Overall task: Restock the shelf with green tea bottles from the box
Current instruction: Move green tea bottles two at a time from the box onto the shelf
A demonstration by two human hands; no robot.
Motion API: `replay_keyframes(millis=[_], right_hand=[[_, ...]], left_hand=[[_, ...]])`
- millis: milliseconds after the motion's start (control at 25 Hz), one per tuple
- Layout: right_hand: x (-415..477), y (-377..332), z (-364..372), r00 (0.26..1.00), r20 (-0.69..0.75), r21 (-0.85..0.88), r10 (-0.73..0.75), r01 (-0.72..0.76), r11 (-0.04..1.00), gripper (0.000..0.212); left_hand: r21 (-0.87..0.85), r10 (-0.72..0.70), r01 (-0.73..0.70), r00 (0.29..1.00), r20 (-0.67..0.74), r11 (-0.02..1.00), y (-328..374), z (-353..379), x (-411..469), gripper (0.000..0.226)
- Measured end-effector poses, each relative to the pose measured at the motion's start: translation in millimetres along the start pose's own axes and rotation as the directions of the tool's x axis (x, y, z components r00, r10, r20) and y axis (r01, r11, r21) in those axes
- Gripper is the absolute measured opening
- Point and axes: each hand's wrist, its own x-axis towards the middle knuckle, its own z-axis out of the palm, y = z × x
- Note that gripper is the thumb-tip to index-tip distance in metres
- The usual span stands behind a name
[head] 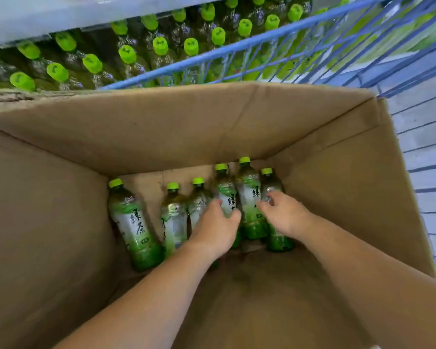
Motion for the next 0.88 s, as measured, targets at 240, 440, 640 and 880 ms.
replay_keyframes(millis=[240,440,640,880], right_hand=[[35,14,23,0.999,0.048,-0.062,0.011,-0.008,0.998,0.049],[48,12,22,0.999,0.033,-0.076,0.008,-0.006,0.997,0.038],[48,8,25,1.0,-0.016,-0.12,-0.007,0.005,0.993,0.033],[49,1,38,0.991,-0.116,-0.137,0.065,-0.081,0.987,0.039]], left_hand=[[0.032,-0.089,0.091,0.994,-0.067,0.995,7,24,25,0.042],[0.229,-0.143,0.161,0.985,-0.092,0.96,17,25,35,0.054],[0.255,-0.138,0.168,0.982,-0.13,0.952,10,28,44,0.051],[0.11,-0.146,0.161,0.979,-0.139,0.981,-3,30,49,0.07]])
